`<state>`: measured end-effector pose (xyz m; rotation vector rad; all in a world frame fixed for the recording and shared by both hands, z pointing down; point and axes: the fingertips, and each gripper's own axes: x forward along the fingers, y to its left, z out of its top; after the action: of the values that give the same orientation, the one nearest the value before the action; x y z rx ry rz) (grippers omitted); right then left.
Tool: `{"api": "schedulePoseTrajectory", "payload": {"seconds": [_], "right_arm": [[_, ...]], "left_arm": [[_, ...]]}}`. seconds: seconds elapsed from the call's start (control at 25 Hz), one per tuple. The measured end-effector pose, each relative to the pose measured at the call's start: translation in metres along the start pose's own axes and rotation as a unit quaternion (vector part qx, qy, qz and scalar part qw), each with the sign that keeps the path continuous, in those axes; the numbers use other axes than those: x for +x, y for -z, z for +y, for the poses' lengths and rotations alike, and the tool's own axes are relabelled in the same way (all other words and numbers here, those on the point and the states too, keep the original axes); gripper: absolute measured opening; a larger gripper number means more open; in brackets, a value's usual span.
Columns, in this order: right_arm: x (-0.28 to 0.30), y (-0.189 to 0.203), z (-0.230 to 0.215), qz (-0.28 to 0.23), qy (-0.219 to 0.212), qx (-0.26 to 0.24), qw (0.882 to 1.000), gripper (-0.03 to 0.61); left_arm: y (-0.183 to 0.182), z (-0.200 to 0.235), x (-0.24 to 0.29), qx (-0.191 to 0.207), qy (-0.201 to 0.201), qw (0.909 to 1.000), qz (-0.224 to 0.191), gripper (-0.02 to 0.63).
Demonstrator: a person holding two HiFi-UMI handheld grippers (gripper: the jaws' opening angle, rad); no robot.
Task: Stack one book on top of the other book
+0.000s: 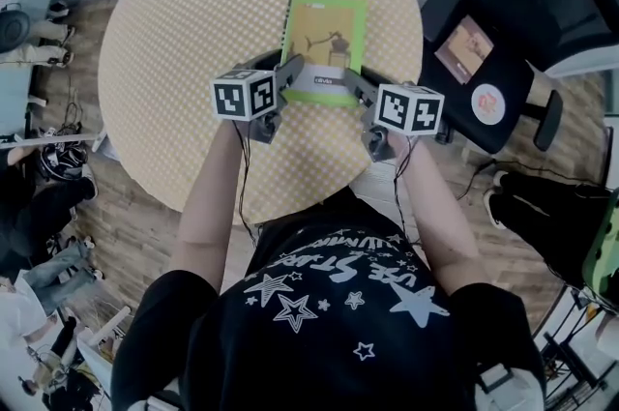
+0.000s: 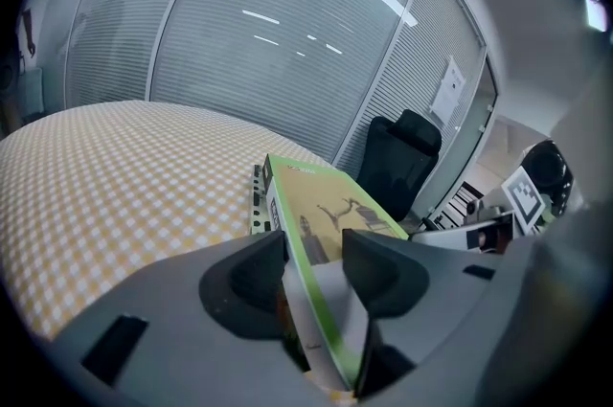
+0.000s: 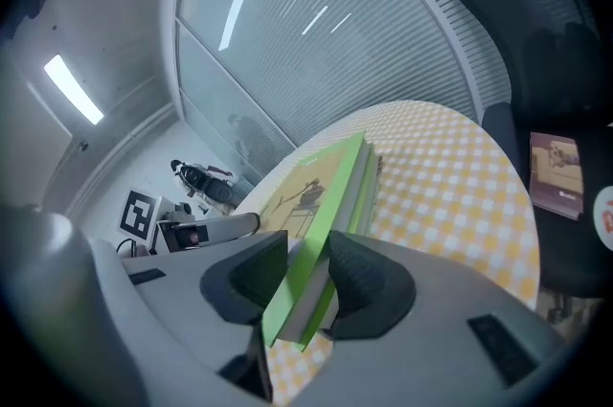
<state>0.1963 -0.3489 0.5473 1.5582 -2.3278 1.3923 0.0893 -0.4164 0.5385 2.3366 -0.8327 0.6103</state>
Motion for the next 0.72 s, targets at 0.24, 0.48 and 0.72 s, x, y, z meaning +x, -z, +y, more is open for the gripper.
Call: {"api": "schedulePoseTrajectory", "payload": {"seconds": [0.24, 0.48, 0.72], "right_arm": [[0.007, 0.003, -0.008, 0.011, 0.001, -0.005, 1.000, 0.141], [0.009, 0.003, -0.008, -0.006, -0.007, 0.000, 1.000, 0.141], [0.005, -0.004, -0.007, -0.016, -0.002, -0.016, 1.000, 0.143]], "left_arm": [[0.005, 0.006, 0.009, 0.011, -0.009, 0.9998, 0.015, 0.193], [0.004, 0.007, 0.006, 0.018, -0.026, 0.9995, -0.009, 0.190], [0.000, 0.009, -0.003, 0.039, -0.070, 0.9962, -0.033, 0.167]]}}
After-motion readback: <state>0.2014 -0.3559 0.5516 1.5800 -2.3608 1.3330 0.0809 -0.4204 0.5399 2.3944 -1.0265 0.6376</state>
